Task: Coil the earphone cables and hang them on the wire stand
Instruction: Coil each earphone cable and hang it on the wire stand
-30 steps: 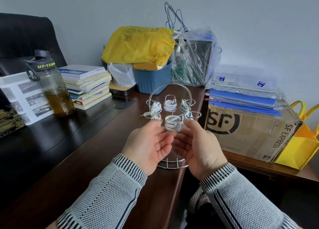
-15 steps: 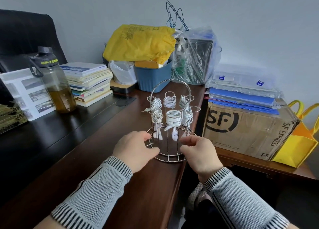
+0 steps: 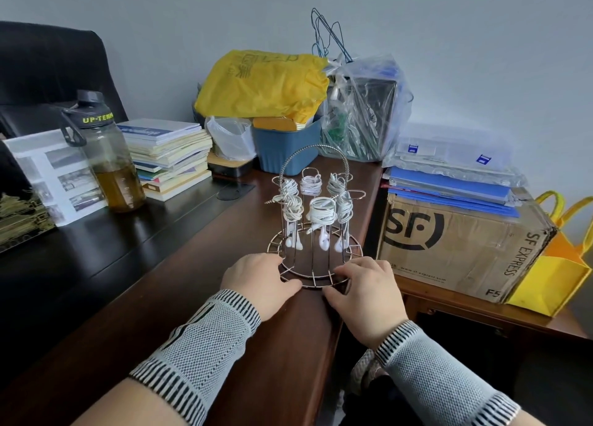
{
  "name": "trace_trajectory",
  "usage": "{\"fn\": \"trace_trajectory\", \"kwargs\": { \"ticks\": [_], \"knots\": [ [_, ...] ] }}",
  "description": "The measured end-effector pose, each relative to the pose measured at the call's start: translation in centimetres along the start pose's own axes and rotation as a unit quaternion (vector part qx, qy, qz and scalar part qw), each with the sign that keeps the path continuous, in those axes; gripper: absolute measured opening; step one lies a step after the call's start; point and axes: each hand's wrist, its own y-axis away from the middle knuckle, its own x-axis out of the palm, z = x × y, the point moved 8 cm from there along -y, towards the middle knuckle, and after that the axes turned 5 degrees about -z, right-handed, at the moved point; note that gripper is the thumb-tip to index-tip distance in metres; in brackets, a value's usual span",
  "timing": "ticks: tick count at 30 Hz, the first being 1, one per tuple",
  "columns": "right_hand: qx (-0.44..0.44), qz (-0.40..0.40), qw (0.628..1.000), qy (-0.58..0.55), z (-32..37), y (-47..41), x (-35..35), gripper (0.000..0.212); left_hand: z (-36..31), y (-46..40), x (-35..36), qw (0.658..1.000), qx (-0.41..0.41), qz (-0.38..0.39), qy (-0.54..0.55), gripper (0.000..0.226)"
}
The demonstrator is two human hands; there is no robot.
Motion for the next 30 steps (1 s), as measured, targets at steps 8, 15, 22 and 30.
{"fn": "trace_trajectory", "kwargs": {
  "ticks": [8, 15, 22, 30],
  "knots": [
    [-0.113, 0.074, 0.984, 0.114, 3.4, -2.4, 2.0, 0.035, -0.2, -2.8, 0.7, 0.999, -0.002, -0.021, -0.037, 0.051],
    [-0.033, 0.144, 0.979, 0.14, 1.2, -6.5, 4.0, 0.032, -0.6, -5.4, 1.0, 0.999, 0.021, -0.02, -0.034, 0.039],
    [-0.037, 0.096, 0.989, 0.108, 1.1, -9.8, 5.1, 0.035, 0.4, -8.3, 1.7, 0.999, 0.039, -0.004, -0.021, 0.039],
    [-0.073, 0.027, 0.996, 0.032, 2.0, -13.2, 6.6, 0.028, 2.5, -13.6, 4.0, 0.999, -0.037, 0.001, -0.026, 0.055]
  ]
}}
